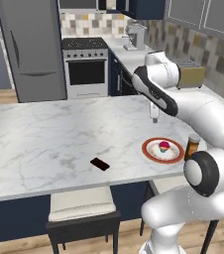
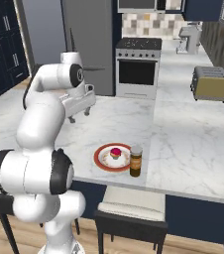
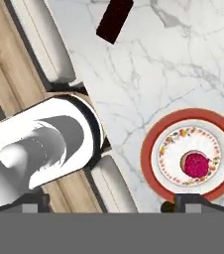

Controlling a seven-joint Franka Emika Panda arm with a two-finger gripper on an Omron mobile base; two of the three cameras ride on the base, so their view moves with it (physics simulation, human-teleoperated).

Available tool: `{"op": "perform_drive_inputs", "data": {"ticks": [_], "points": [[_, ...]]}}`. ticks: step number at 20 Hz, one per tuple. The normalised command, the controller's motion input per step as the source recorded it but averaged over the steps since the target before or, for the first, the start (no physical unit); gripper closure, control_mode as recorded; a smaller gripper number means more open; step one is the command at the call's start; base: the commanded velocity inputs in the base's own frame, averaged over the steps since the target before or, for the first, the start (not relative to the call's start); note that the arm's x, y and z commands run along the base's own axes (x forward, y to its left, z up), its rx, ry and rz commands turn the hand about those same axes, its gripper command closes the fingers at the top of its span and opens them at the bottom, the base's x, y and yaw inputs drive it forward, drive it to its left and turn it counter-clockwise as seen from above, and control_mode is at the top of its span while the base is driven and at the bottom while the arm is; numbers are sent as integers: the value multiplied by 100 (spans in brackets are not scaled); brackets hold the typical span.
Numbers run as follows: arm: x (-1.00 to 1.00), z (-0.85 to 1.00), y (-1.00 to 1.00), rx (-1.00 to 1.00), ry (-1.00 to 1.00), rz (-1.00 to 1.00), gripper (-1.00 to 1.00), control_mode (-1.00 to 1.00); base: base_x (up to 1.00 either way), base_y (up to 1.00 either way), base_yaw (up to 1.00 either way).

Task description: Take the cinnamon bottle from the cabinet and place it on the dining table, next to the plate with the cupcake. Then take the chocolate from the dining counter and place it on the cupcake plate.

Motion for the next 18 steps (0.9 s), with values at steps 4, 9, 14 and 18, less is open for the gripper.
{"op": "perform_drive_inputs", "data": {"ticks": [4,9,14,18], "points": [[-4,-39,100,-17,15,-59,-100,-100,0,0,0],[-4,-81,93,-5,0,-75,-100,-100,0,0,0],[-21,-86,93,-1,-9,-64,-100,-100,0,0,0],[5,-83,75,-2,-23,-30,-100,-100,0,0,0]]}}
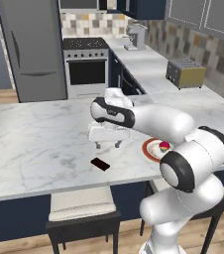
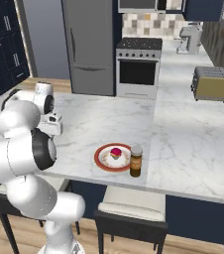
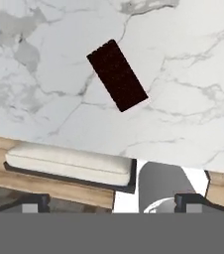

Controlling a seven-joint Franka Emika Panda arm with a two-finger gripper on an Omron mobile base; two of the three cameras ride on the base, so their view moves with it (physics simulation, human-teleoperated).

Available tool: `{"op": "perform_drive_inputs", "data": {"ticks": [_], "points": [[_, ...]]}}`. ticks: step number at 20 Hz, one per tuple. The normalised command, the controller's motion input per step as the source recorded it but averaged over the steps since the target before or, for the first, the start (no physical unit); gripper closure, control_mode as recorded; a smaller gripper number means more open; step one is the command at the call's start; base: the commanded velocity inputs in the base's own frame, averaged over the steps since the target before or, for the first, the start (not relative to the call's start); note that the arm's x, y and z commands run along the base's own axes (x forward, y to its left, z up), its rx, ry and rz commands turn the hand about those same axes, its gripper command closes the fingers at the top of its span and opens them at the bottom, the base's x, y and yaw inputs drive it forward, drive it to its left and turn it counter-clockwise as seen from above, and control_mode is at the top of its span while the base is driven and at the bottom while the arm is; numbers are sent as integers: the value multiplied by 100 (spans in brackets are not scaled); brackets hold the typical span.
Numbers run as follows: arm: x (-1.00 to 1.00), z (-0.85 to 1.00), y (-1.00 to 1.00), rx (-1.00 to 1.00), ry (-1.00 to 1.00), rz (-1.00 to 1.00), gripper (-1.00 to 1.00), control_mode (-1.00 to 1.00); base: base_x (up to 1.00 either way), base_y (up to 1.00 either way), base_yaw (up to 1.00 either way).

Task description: Take the cinnamon bottle from the cabinet and place it on the dining table, next to the plate with the cupcake. Then take the chocolate from the dining counter and place it on the cupcake plate.

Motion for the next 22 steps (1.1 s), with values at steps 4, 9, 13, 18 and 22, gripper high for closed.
{"op": "perform_drive_inputs", "data": {"ticks": [4,9,13,18,22], "points": [[29,-76,18,-13,-11,2,-100,-100,0,0,0],[38,-56,3,-7,0,7,-100,-100,0,0,0],[26,-47,5,0,0,2,-100,-100,0,0,0],[23,-37,10,0,-3,3,-100,-100,0,0,0],[12,-35,4,0,0,3,-100,-100,0,0,0]]}}
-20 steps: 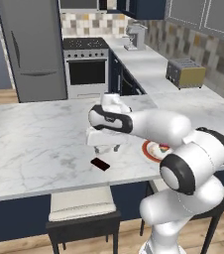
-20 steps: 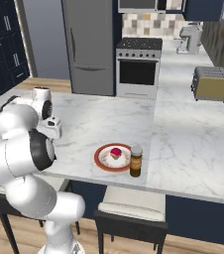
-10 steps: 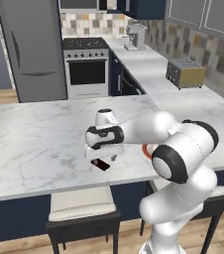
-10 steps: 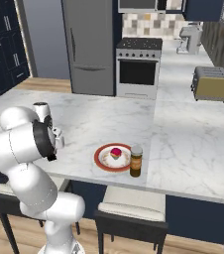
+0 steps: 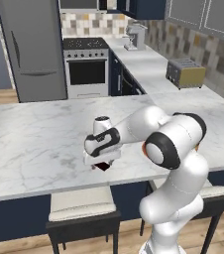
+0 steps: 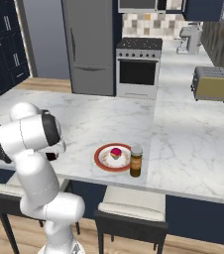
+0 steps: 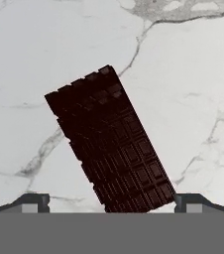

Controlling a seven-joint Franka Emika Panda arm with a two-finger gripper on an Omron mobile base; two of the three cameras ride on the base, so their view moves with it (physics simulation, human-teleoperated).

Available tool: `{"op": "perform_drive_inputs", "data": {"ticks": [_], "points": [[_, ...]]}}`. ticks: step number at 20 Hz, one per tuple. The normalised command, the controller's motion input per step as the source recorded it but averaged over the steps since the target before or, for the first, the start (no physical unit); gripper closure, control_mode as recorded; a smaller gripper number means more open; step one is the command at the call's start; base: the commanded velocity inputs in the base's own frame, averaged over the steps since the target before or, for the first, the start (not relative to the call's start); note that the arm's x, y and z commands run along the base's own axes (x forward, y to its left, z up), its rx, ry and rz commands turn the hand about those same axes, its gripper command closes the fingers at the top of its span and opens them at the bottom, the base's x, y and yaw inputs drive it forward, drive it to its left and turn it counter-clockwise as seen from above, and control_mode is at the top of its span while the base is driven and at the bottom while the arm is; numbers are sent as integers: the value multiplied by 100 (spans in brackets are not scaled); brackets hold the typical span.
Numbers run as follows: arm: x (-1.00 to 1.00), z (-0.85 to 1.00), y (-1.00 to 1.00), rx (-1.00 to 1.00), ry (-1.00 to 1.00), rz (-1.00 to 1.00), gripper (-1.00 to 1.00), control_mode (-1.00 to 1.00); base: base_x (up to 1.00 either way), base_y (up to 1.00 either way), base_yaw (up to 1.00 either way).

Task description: Take the cinnamon bottle from the cabinet and place it on the dining table, next to the plate with the cupcake. Then take the chocolate from the dining counter and place it on the cupcake plate.

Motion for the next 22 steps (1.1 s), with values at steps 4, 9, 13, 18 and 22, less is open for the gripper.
{"op": "perform_drive_inputs", "data": {"ticks": [4,9,13,18,22], "points": [[10,-14,0,0,-8,0,-100,-100,0,0,0],[0,-14,0,0,-16,0,-100,-100,0,0,0],[4,-23,0,0,-12,0,100,-100,0,0,0],[5,-18,0,0,3,0,100,-100,0,0,0],[0,1,-20,0,1,0,100,-100,0,0,0]]}}
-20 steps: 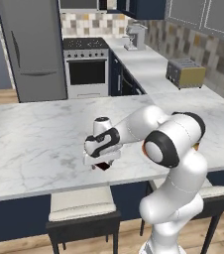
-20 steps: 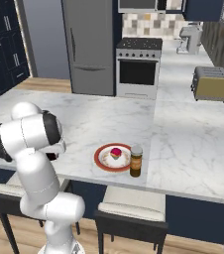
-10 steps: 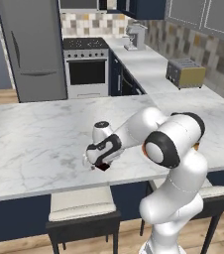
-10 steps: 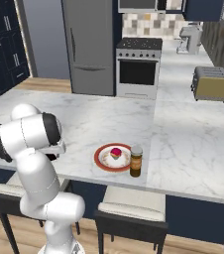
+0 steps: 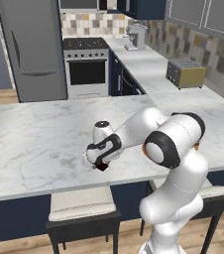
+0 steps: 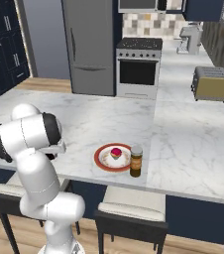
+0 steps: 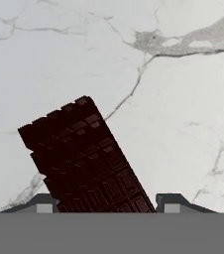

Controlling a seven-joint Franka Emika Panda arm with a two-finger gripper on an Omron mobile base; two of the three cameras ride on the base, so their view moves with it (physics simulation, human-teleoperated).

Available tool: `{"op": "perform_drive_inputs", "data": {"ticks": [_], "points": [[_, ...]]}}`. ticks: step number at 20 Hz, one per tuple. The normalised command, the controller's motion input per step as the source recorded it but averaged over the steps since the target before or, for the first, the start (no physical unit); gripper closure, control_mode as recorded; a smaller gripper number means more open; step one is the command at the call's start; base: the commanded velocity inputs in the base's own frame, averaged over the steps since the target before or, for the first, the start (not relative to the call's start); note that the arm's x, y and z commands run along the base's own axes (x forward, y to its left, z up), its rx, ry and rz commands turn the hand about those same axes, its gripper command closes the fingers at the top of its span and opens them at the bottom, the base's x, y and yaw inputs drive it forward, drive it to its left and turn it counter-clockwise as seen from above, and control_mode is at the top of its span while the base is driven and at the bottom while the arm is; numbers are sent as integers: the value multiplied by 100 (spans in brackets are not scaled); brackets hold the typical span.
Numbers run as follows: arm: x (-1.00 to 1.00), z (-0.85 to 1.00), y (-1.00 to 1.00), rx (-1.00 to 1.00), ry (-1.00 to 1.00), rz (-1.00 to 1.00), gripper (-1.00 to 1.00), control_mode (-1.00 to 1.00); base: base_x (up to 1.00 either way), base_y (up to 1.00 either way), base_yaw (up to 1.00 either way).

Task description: Take the cinnamon bottle from the cabinet and place it on the dining table, next to the plate with the cupcake. Then take the chocolate from the dining counter and place it on the cupcake plate.

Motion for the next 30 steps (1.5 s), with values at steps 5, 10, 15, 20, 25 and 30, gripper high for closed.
{"op": "perform_drive_inputs", "data": {"ticks": [5,10,15,20,25,30], "points": [[0,42,-65,0,0,0,100,-100,0,0,0],[0,67,-97,0,0,0,100,-100,0,0,0],[7,43,-100,0,0,0,100,-100,0,0,0],[15,5,-98,-2,2,0,100,-100,0,0,0],[31,0,-61,-1,1,0,100,-100,0,0,0],[35,-22,-52,-8,3,0,100,-100,0,0,0]]}}
